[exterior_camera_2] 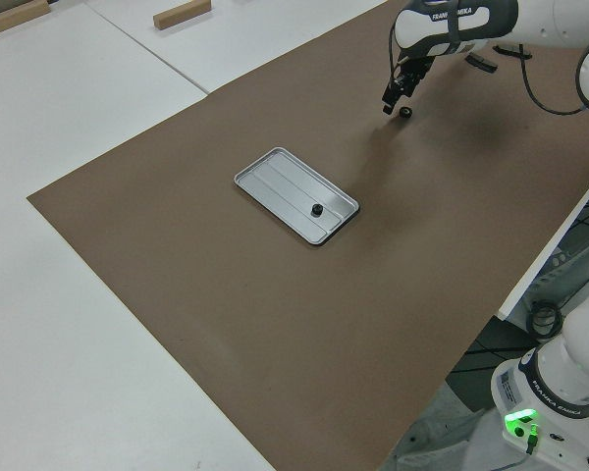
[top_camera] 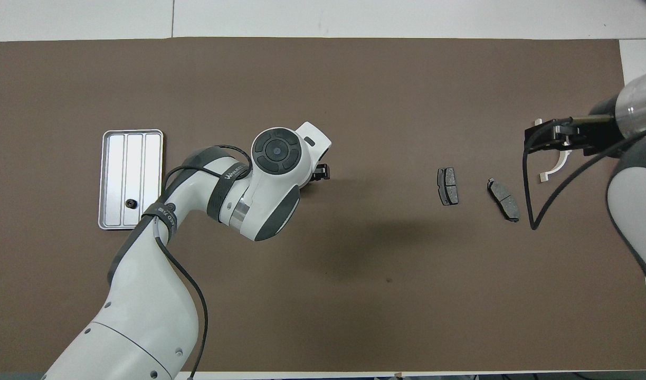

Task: Pick bearing gear from pile to tray
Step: 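Carry the second bearing to the tray while the right gripper returns to rest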

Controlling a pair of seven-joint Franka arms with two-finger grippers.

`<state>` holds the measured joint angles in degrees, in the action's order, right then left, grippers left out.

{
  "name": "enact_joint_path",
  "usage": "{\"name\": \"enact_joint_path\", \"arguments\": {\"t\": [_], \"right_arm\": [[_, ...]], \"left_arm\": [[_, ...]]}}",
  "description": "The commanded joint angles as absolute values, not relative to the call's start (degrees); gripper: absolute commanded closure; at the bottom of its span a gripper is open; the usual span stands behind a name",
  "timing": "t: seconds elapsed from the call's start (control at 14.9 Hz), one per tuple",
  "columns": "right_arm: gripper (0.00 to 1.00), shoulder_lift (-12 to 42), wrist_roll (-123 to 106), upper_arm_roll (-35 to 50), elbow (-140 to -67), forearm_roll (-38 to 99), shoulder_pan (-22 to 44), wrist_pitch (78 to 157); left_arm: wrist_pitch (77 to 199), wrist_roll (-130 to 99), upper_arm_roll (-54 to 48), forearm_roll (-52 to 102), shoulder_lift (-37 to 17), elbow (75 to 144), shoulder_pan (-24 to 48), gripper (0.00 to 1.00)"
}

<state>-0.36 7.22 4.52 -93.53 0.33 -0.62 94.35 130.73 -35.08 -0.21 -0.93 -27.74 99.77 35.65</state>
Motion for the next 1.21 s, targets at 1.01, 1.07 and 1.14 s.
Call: {"name": "enact_joint_path", "arguments": {"t": [1.01, 1.07, 1.14], "right_arm": [[0.0, -6.4, 1.3, 4.4, -96.4, -0.4, -0.2, 86.9], [0.0, -6.0, 1.1, 4.1, -96.4, -0.4, -0.2, 89.1], [0.0, -5.1, 1.1, 3.3, -96.4, -0.2, 0.0, 90.8]], "left_arm": [[115.9, -32.8, 1.3, -1.5, -22.4, 95.5, 30.3, 1.0], [113.4, -28.3, 1.4, -1.3, -19.0, 95.9, 27.6, 1.0], [110.7, -23.9, 1.3, -1.3, -15.9, 96.1, 23.8, 1.0]]}}
